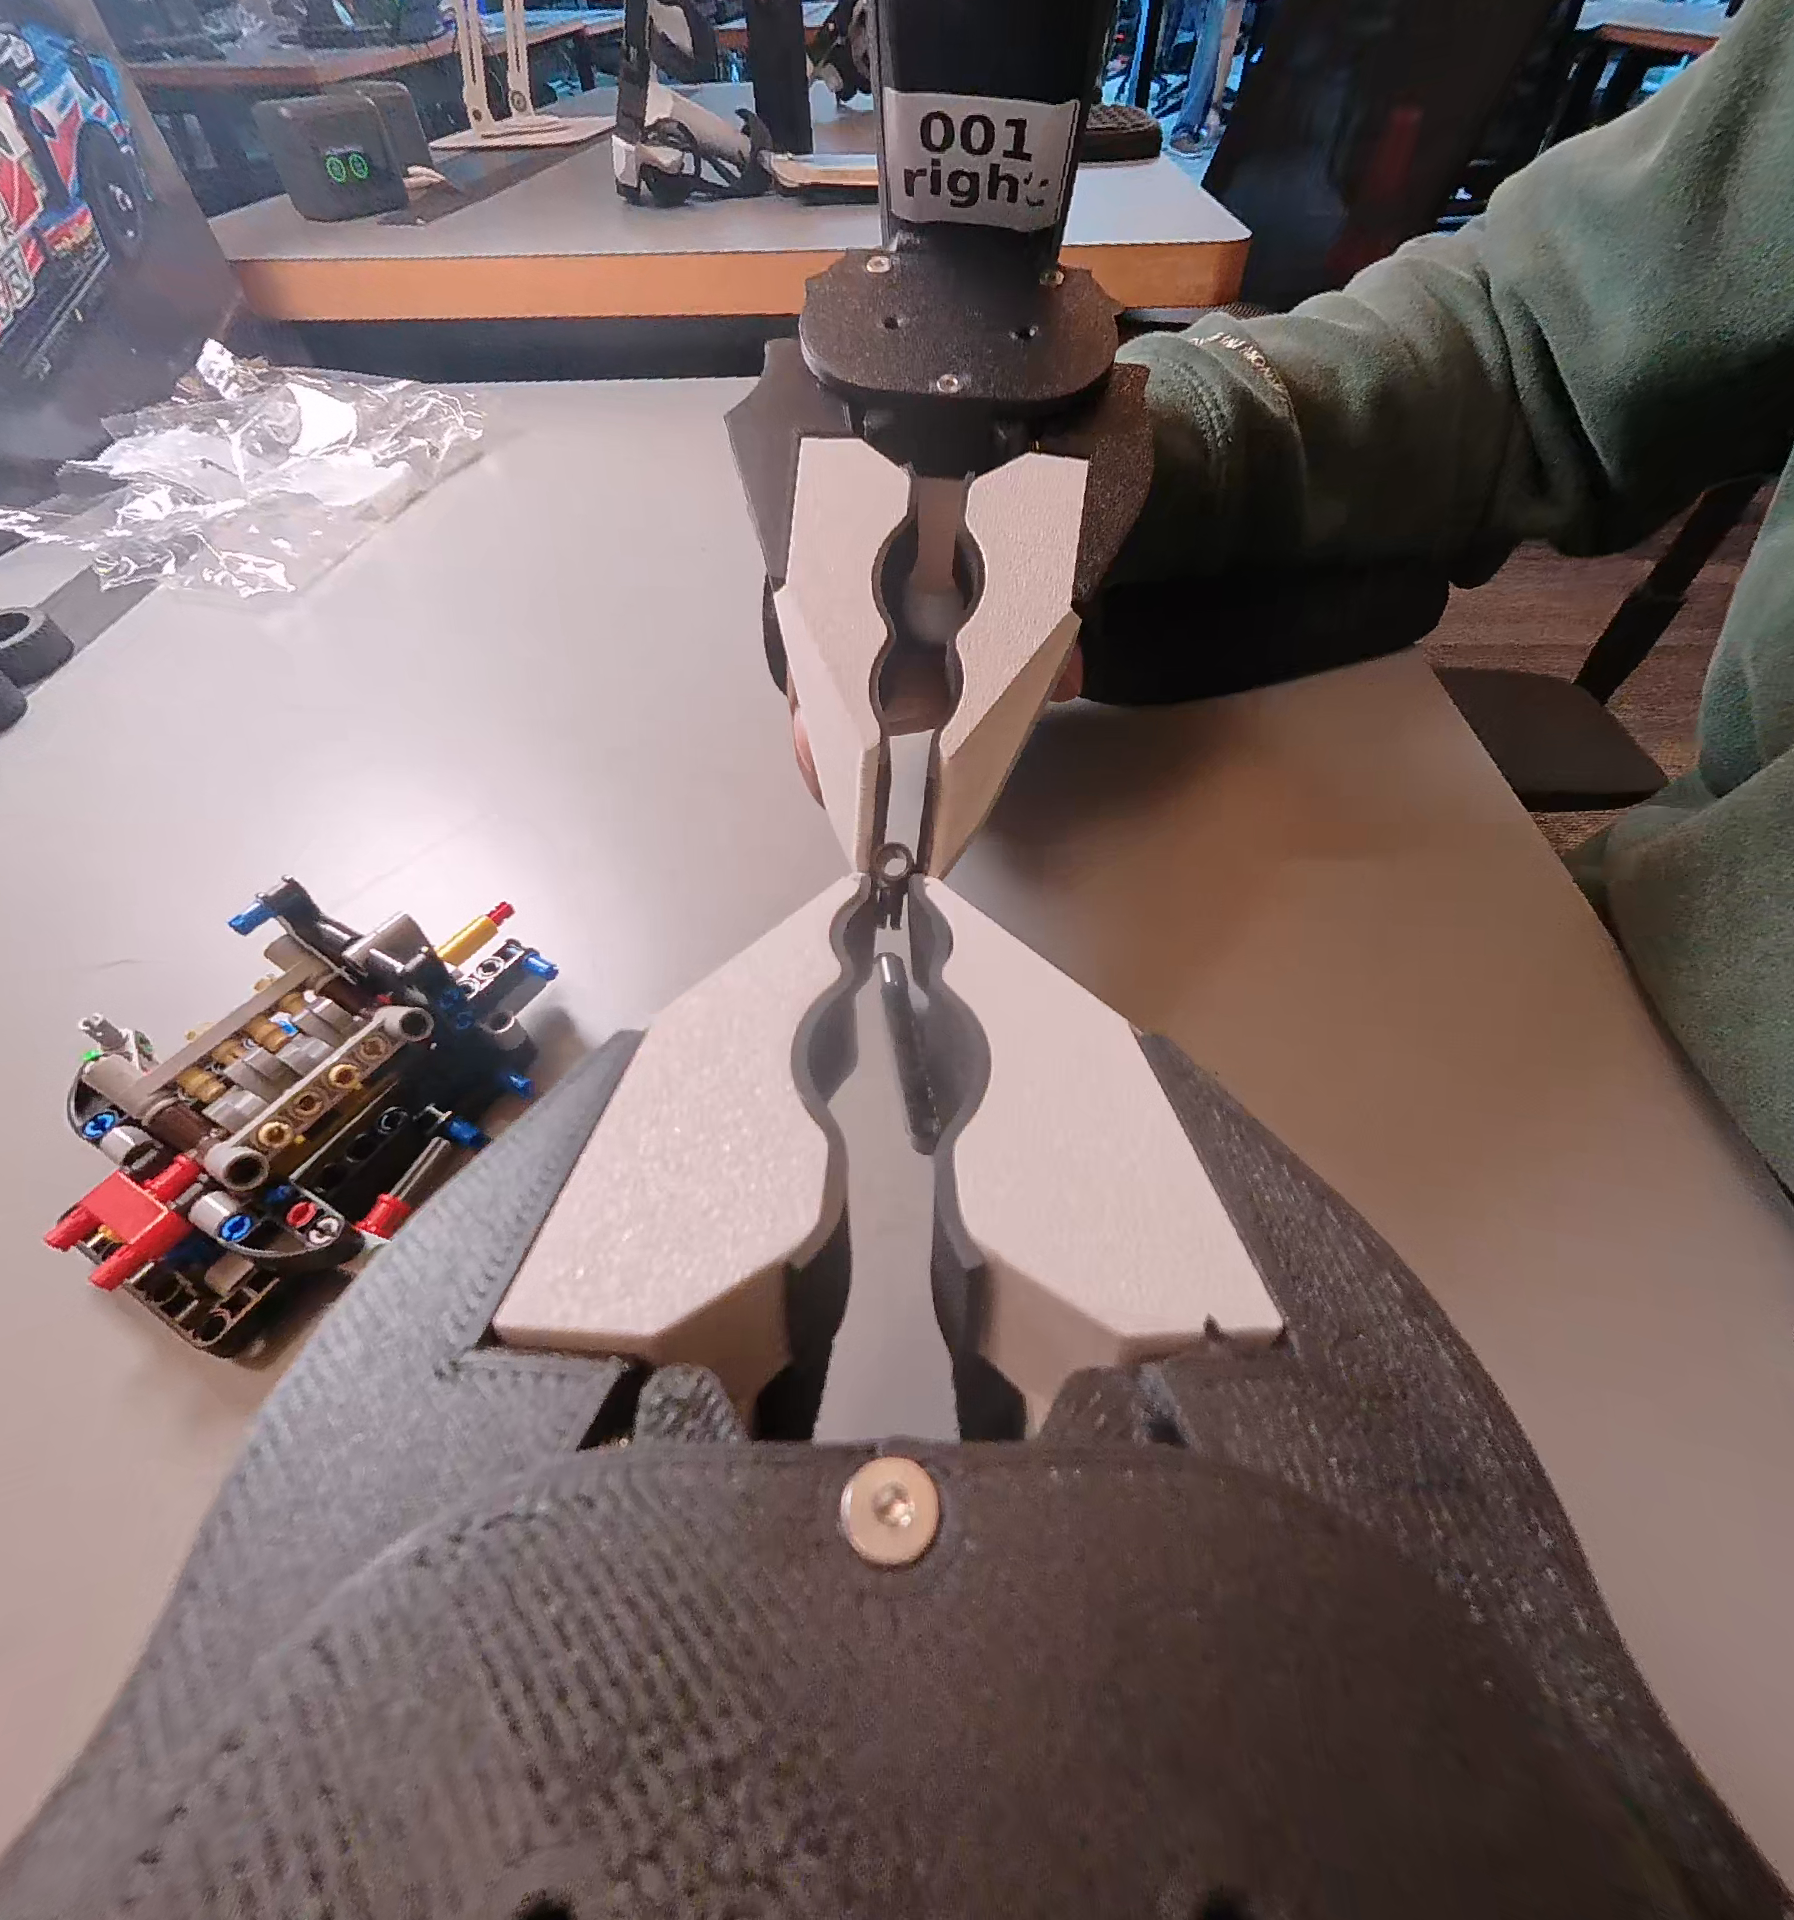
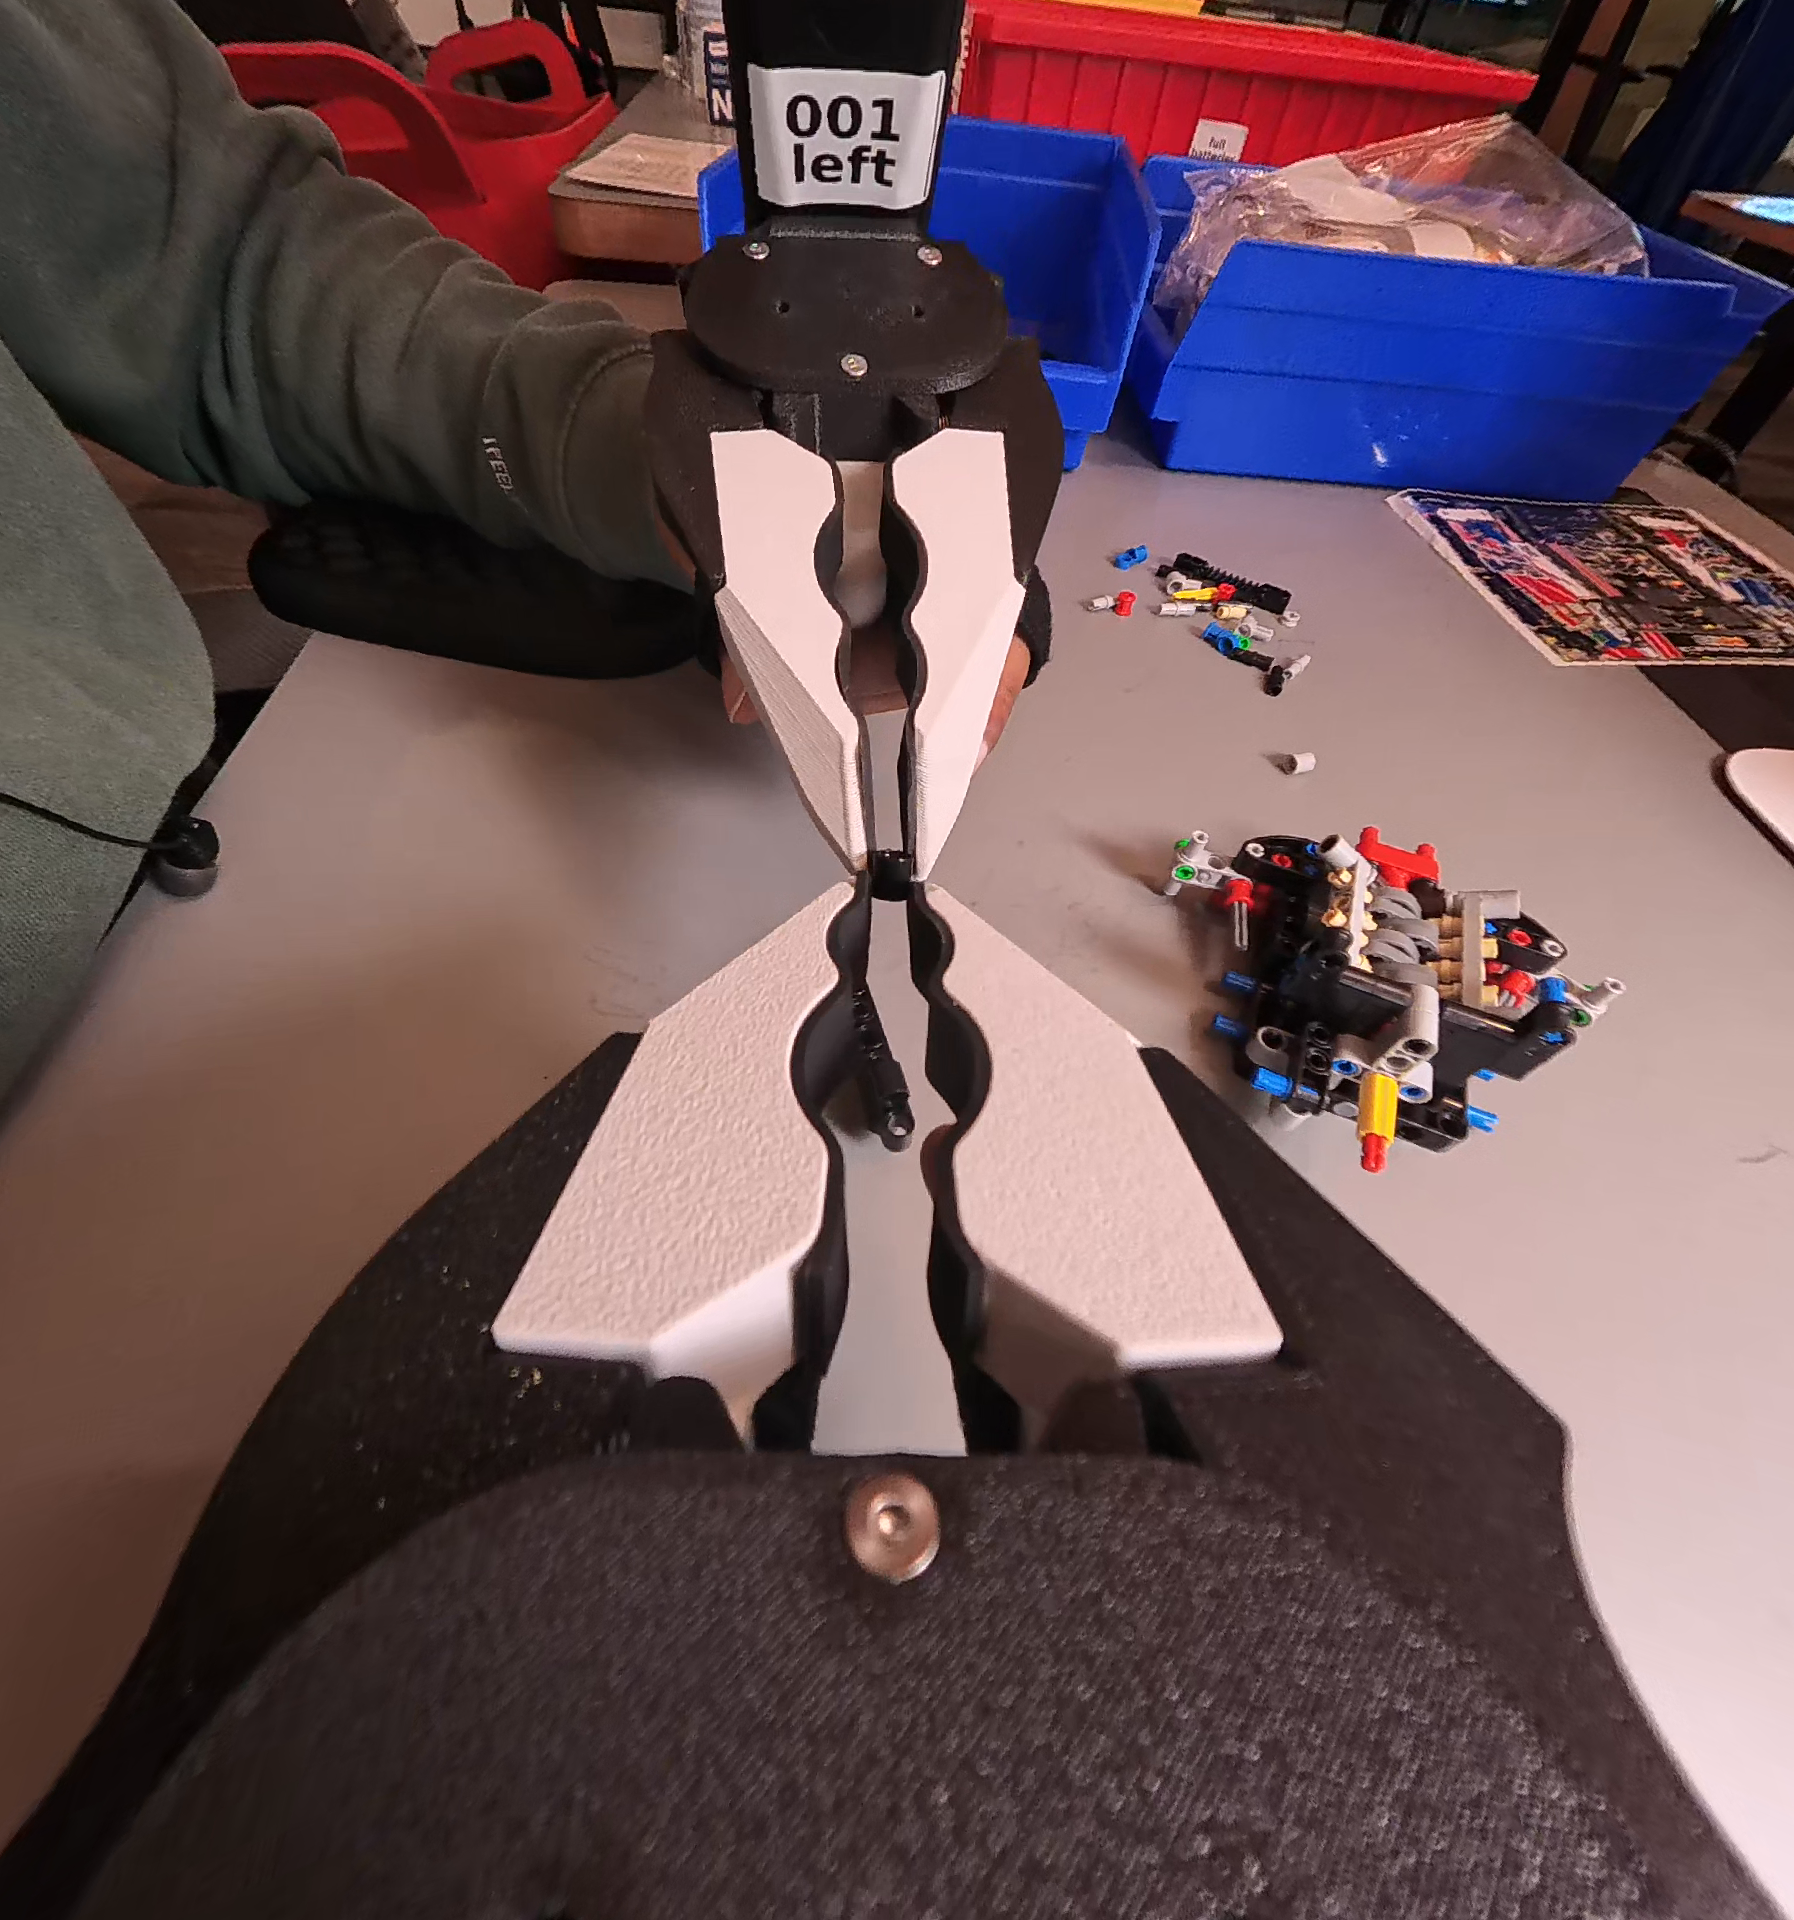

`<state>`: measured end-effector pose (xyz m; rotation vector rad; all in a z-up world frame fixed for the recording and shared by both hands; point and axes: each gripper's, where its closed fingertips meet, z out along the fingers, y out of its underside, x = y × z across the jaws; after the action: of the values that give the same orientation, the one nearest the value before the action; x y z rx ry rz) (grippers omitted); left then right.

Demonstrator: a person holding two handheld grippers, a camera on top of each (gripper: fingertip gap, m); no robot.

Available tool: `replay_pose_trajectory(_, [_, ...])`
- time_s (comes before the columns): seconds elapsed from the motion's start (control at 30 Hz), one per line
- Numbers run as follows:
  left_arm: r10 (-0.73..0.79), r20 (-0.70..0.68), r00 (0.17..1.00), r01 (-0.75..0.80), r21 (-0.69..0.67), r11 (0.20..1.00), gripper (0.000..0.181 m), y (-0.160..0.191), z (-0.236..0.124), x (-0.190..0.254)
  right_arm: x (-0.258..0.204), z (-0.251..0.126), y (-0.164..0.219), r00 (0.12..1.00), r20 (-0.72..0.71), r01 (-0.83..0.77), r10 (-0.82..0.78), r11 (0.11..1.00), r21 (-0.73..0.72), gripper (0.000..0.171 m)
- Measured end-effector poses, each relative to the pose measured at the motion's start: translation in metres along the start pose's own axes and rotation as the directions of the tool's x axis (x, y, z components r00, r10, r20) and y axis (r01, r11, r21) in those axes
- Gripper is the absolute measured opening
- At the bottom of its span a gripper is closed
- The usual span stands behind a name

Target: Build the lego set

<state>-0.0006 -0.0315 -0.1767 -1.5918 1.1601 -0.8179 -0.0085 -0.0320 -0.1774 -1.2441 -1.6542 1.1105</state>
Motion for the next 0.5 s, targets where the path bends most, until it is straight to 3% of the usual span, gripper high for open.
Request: replay_pose_trajectory(0.5, [-0.01,-0.023,1.0,0.007,-0.139,0.99,0.004,0.026,0.0,0.002,0.001,0.002,0.009,1.0,-0.005,-0.009,0.009,0.998,-0.057,0.005])
